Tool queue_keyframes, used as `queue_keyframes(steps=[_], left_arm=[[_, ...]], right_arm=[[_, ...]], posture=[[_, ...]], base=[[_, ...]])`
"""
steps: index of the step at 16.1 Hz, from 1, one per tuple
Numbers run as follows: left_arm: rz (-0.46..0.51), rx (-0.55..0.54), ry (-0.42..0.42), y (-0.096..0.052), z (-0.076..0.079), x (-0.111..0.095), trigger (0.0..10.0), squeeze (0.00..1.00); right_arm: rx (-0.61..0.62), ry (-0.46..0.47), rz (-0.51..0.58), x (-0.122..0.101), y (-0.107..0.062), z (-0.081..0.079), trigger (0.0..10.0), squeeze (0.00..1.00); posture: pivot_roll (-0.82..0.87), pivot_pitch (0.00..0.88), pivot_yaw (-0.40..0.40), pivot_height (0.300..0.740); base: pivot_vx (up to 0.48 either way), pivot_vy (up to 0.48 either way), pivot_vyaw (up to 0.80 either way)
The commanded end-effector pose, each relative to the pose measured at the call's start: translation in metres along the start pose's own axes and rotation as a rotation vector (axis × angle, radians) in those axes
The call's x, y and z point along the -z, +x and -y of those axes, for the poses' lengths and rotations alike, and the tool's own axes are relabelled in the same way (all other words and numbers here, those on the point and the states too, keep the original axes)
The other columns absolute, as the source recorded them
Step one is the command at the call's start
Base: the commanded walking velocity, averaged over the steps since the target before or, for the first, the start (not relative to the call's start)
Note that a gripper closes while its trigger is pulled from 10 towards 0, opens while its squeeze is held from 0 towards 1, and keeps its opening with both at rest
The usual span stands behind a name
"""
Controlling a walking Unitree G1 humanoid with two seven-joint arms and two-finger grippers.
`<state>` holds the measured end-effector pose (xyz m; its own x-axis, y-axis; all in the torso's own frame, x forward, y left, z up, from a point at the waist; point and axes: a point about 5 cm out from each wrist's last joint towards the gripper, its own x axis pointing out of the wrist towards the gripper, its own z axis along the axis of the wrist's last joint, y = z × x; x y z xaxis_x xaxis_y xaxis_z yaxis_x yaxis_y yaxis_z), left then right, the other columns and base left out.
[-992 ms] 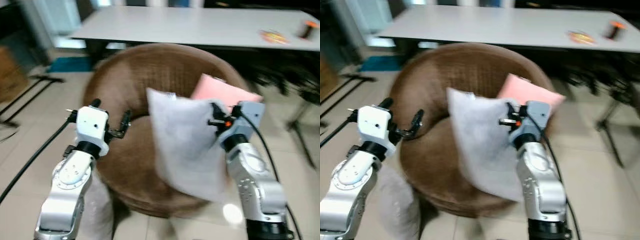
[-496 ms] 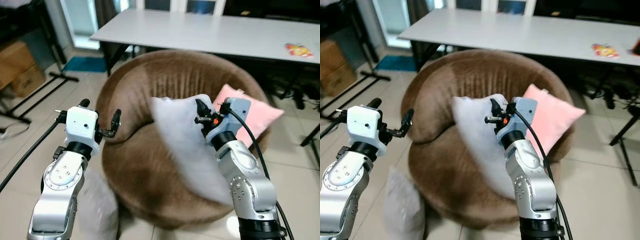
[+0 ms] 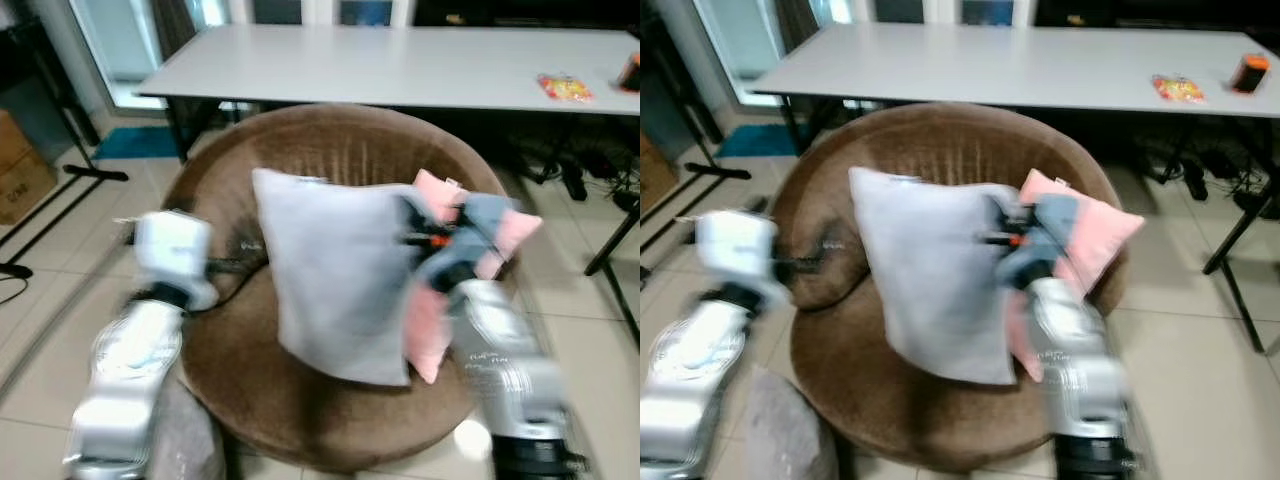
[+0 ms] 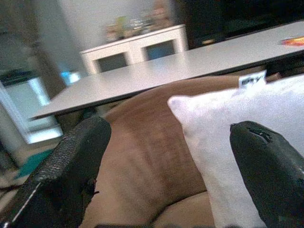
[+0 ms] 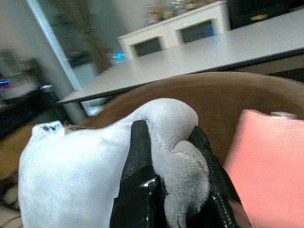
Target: Move the pillow to the sofa from floor
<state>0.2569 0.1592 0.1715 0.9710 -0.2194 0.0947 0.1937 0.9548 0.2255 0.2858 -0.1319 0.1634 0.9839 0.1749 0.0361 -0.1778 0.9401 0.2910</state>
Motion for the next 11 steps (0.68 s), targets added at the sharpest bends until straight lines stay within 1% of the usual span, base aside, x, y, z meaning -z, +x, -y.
queue_keyframes(steps=[1,3,5,6,7,9,10,11], left_arm=[[-0.009,-0.032,0.022,-0.002,-0.009,0.001,10.0,0.00],[-0.014,-0.028,0.025,-0.002,-0.009,0.002,10.0,0.00],[-0.041,0.000,0.028,-0.005,-0.009,0.006,10.0,0.00],[-0.062,0.043,0.028,-0.008,-0.008,0.008,10.0,0.00],[-0.093,0.113,0.045,-0.014,-0.007,0.012,10.0,0.00],[-0.107,0.162,0.050,-0.017,-0.010,0.011,10.0,0.00],[-0.114,0.200,0.052,-0.019,-0.014,0.009,10.0,0.00],[-0.125,0.244,0.059,-0.022,-0.016,0.007,10.0,0.00]], right_arm=[[-0.089,0.022,0.013,-0.005,0.005,-0.018,10.0,0.00],[-0.103,0.032,-0.002,-0.004,0.007,-0.019,10.0,0.00],[-0.109,0.086,-0.008,-0.007,0.010,-0.019,10.0,0.00],[-0.118,0.105,-0.020,-0.008,0.011,-0.020,10.0,0.00],[-0.149,0.143,-0.049,-0.009,0.013,-0.024,10.0,0.00],[-0.189,0.205,-0.090,-0.011,0.015,-0.031,10.0,0.00],[-0.217,0.255,-0.108,-0.015,0.017,-0.038,10.0,0.00],[-0.240,0.317,-0.102,-0.022,0.020,-0.045,10.0,0.00]], posture=[[0.00,0.000,0.038,0.740],[0.00,0.000,0.038,0.740],[0.01,0.000,0.031,0.740],[0.01,0.000,0.030,0.740],[0.01,0.000,0.031,0.740],[0.02,0.000,0.029,0.740],[0.02,0.000,0.029,0.740],[0.02,0.000,0.030,0.740]], base=[[0.274,0.000,0.00],[0.264,0.000,0.00],[0.000,0.000,0.00],[0.000,0.000,0.00],[0.000,0.000,0.00],[0.000,0.000,0.00],[0.000,0.000,0.00],[0.000,0.000,0.00]])
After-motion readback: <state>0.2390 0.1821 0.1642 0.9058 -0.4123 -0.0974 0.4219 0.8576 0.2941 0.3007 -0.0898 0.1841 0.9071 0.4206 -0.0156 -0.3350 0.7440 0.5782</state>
